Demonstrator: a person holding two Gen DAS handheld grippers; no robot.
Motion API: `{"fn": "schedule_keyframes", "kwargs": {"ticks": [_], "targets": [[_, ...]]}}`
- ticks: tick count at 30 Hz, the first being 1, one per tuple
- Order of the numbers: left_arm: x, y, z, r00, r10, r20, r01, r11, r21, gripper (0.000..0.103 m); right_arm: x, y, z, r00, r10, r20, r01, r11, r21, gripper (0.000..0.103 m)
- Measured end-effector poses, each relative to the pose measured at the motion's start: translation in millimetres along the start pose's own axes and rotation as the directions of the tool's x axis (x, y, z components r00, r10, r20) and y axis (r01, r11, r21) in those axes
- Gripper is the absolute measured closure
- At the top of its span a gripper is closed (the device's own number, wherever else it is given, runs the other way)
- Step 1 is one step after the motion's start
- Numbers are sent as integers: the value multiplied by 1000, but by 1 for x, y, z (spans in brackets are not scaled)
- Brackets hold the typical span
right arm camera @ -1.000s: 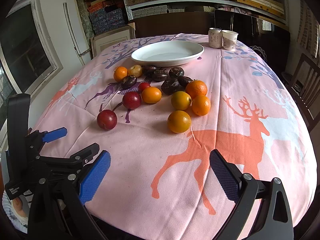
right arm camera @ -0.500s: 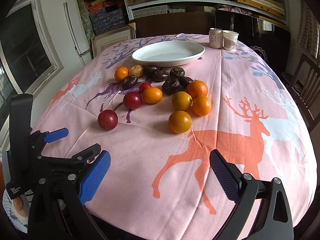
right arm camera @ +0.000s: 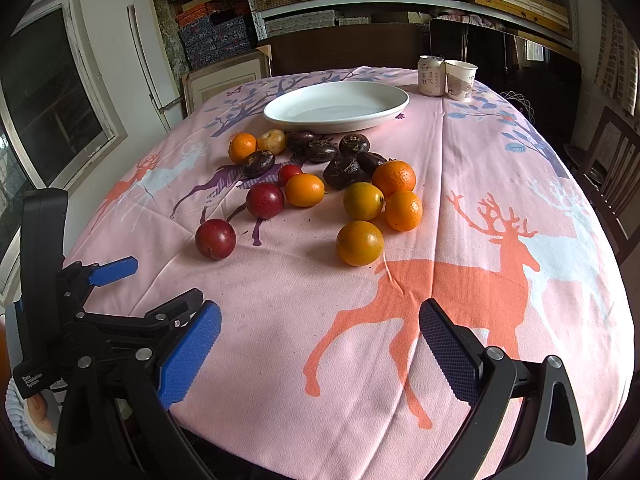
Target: Organize fruits
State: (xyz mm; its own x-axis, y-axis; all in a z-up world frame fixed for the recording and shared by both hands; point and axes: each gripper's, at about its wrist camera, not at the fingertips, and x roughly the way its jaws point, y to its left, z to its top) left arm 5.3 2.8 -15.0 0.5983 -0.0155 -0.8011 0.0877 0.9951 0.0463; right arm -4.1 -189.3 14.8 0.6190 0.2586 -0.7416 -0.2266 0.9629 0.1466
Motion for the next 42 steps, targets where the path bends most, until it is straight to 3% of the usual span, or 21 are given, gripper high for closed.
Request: {"fn": "schedule_keyframes", "kwargs": {"ticks": [20,31,37,42], "targets": [[3,-1,0,1000,-3,-23,3,1000,2,4,3,0,-2,1000,4,-17,-4,1000,9,4],[19,1,2,998,4,-67,-4,1000,0,4,22,-11,-2,998,6,-67,-5,1000,10,4],[28,7,3,996,-29,-84,27,999,-23,4,37,-27,-2,995,-14,-96,17,999,28,4],[27,8,-6,999,-45,-8,45,999,-1,4,48,-43,-8,991,-19,-133,27,998,58,4]]}}
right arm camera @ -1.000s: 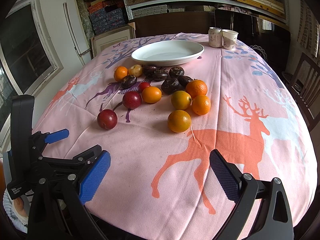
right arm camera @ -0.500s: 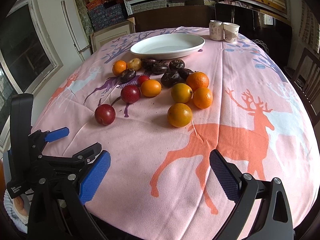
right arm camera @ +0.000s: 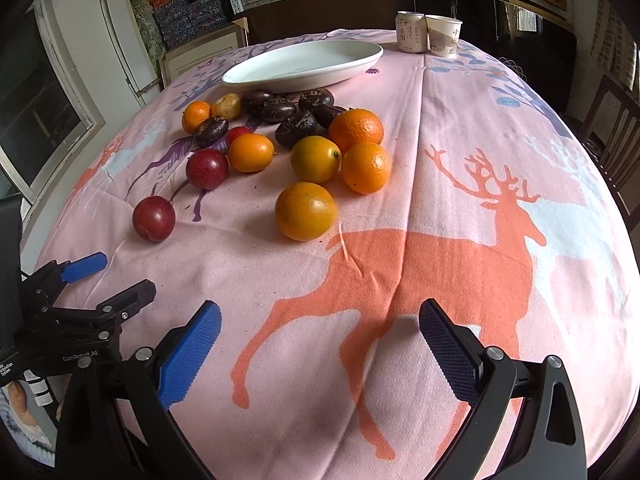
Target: Organize fruits
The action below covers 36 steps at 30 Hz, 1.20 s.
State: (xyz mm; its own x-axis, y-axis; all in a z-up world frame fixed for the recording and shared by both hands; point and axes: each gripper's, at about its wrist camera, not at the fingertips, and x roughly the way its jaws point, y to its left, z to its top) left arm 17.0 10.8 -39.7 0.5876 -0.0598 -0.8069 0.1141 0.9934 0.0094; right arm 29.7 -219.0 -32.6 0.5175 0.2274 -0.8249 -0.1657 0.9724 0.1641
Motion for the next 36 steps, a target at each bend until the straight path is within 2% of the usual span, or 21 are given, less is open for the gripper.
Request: {"fn": "schedule_keyframes", "kwargs": {"ticks": [4,6,8,10,12,16,20,22,24,27,29,31,34,36], "targets": [[-7,3,-16,994,-29,102,27,999,25,4,1,0,-6,1000,6,20,-5,999,-48,3],[-10,5,-19,993,-45,106,42,999,28,4,3,6,-10,1000,-14,27,17,995,-99,3],[-10,6,-18,994,-61,96,56,997,49,4,2,13,-18,997,-47,68,58,984,-167,3],[-10,8,-19,992,-82,99,75,995,66,4,-1,7,-27,992,-12,123,33,986,-165,3],[-13,11,-26,984,-107,141,97,992,77,4,-4,2,-32,988,28,154,3,981,-195,3],[-21,20,-38,958,-186,216,178,982,56,4,-8,-2,-36,982,65,178,-24,974,-226,3],[-22,21,-30,965,-216,151,205,975,86,4,-16,2,-37,984,47,171,-8,975,-222,3],[-18,17,-16,979,-192,63,188,980,71,4,-24,0,-31,977,55,206,-13,980,-200,3],[-10,9,1,984,-176,-31,178,980,90,4,-29,-4,-21,971,87,223,-49,984,-171,3],[-4,-6,19,991,-132,-18,133,978,163,4,-24,-10,4,972,143,185,-127,987,-98,3],[5,-11,31,994,-105,-19,107,979,177,4,-17,-12,16,972,170,163,-162,985,-61,3],[12,-10,41,991,-133,-30,136,979,154,4,-9,-9,25,976,155,151,-146,987,-67,3],[22,-7,50,976,-212,-52,216,970,109,4,3,-2,32,982,128,137,-115,988,-98,4],[27,-5,54,967,-248,-61,252,964,83,4,10,3,35,985,111,130,-95,988,-122,10]]}}
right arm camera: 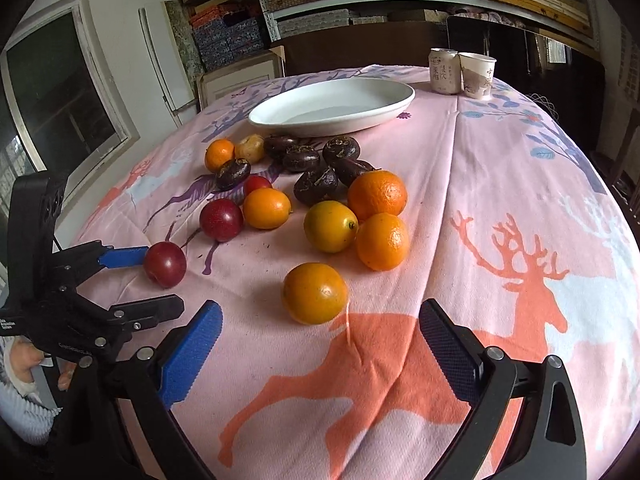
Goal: Organize fruits
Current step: 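Grasp an orange with the right gripper while the left gripper grasps a red plum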
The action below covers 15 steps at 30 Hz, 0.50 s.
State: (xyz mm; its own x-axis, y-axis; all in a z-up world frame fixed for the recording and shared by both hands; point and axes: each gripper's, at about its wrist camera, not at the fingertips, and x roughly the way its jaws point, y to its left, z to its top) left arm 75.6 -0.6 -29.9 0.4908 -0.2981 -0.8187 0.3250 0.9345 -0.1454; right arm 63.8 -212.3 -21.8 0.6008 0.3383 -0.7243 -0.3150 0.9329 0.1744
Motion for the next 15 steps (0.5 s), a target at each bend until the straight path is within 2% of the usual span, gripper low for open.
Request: {"fn": "schedule_keyframes", "kwargs": {"ticks": [3,9,12,14,15], "targets": [[4,1,4,1000,-27,11,27,1000,-4,4,11,1,3,1000,-1,-19,1,1000,-16,22],[13,-13,11,1000,-9,-4,10,997,70,4,21,-1,4,998,38,-41,-39,999,-8,43],[15,-21,11,1000,8,-13,-6,994,113,4,23,1,3,998,38,-47,-39,999,-17,59],[16,-24,10,1000,15,-14,-13,991,134,6,23,2,3,998,32,-47,-33,999,-22,63],[16,-25,9,1000,13,-14,-11,990,142,11,23,2,3,998,31,-47,-33,999,-23,64]]}}
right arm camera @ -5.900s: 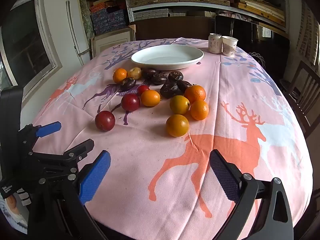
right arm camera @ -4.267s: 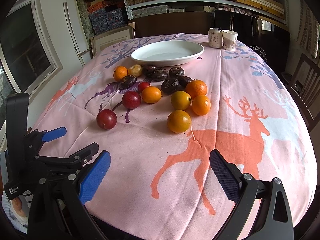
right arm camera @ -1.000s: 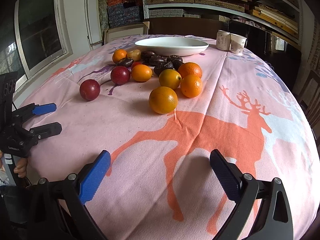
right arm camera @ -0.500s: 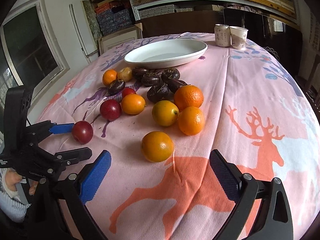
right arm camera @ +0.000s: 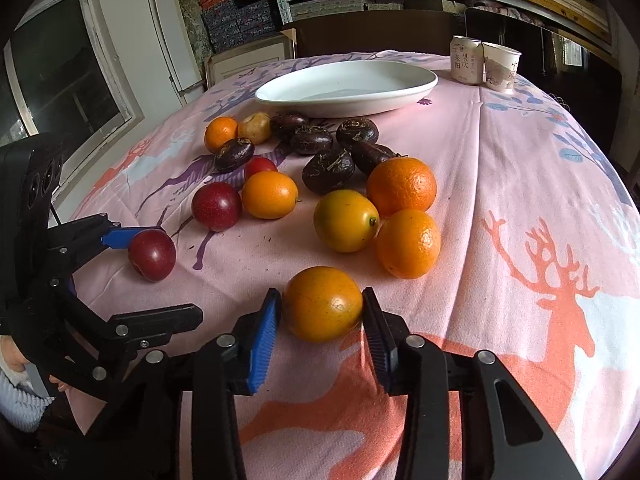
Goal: Organize fruits
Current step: 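Grasp an orange with the right gripper while the left gripper grasps a red plum, then carry both fruits over the white plate and open both grippers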
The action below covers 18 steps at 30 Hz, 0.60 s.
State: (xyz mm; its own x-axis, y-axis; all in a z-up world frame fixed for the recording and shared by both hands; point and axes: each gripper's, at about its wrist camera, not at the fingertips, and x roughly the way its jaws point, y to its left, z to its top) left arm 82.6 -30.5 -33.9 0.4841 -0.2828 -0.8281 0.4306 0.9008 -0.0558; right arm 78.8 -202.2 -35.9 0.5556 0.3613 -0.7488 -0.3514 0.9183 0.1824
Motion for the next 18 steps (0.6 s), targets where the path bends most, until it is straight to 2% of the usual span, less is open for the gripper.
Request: {"fn": "schedule_keyframes", "kwargs": {"ticks": [1,2,6,9,12,14,18], "targets": [[0,0,0,1000,8,-1,-8,1000,2,21,0,0,0,1000,-1,1,1,1000,-1,64],[-1,0,-1,1000,11,7,-11,1000,-2,26,0,0,0,1000,0,2,0,1000,-1,64],[-5,6,-3,1000,-6,22,6,1000,-27,31,-1,-2,0,1000,13,4,-13,1000,10,64],[-8,9,-6,1000,2,24,-1,1000,-24,38,-1,-2,0,1000,14,4,-14,1000,11,64],[-11,16,-8,1000,8,22,-7,1000,-27,50,-1,-2,0,1000,12,3,-12,1000,10,64],[-12,21,-9,1000,14,25,-13,999,-39,62,-1,-2,0,1000,10,1,-10,1000,8,64],[-13,24,-10,999,4,34,-2,999,-49,62,1,3,0,1000,-21,-3,21,1000,-18,64]]}}
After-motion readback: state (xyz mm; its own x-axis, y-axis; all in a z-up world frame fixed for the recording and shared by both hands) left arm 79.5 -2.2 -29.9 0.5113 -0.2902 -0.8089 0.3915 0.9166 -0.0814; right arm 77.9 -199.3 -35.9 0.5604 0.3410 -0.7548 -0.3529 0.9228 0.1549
